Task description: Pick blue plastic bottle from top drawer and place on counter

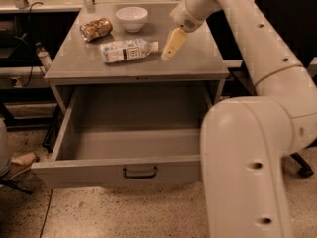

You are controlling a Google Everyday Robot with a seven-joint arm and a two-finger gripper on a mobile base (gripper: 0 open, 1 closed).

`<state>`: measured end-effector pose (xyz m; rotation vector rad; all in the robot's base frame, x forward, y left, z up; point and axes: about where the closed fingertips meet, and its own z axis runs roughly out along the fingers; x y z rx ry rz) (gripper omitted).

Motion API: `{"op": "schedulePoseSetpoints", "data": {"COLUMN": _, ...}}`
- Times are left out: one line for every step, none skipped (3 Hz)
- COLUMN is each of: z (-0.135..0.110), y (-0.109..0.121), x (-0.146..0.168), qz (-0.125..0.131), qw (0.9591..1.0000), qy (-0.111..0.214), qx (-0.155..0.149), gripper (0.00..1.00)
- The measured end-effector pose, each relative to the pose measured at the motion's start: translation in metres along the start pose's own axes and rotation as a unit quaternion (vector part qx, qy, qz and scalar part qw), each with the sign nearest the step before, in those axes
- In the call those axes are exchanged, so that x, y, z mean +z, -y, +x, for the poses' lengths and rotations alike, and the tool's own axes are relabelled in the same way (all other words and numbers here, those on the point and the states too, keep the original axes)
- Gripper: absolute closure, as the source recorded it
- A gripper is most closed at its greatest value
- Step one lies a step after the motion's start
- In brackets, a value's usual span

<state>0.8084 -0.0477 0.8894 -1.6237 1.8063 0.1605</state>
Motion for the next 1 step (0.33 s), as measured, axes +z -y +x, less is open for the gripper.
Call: {"op": "schedulePoseSetpoints", "data": {"z": 0.0451, "y": -0.0038, "x": -0.0509, "qz": 0.054, "qw": 0.9973, "qy": 0.001, "qx": 0.050, "gripper": 0.00}}
